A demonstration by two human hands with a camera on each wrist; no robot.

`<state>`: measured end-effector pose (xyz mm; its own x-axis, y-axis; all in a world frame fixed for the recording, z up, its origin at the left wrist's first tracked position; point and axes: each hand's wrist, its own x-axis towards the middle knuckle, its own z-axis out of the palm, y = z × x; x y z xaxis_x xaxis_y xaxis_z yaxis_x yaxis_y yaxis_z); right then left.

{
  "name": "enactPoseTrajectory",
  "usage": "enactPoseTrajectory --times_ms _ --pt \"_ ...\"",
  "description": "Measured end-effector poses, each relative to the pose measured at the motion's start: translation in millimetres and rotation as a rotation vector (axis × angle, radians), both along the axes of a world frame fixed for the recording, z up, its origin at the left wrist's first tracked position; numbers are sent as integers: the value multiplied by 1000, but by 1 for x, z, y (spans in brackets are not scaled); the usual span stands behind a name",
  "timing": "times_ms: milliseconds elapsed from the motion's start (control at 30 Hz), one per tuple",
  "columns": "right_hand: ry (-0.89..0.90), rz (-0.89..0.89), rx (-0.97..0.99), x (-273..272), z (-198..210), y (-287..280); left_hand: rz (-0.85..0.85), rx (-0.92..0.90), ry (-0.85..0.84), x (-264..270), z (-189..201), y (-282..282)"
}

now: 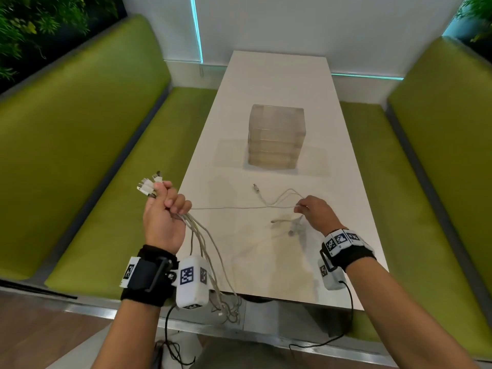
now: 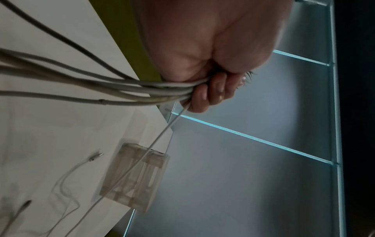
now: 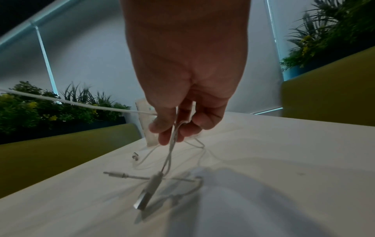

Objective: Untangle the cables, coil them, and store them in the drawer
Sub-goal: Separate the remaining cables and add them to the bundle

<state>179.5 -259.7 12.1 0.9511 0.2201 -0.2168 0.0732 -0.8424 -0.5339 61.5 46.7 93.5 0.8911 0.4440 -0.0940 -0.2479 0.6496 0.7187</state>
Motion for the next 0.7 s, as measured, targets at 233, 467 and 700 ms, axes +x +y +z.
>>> enactPoseTrajectory --times_ms 233,467,700 --pt "-37 28 225 -15 25 18 -106 159 164 9 -14 -30" --pt "-77 157 373 -38 62 60 -399 622 278 7 -30 -91" --pt "-66 314 406 -46 71 65 -419 762 259 7 -31 -90"
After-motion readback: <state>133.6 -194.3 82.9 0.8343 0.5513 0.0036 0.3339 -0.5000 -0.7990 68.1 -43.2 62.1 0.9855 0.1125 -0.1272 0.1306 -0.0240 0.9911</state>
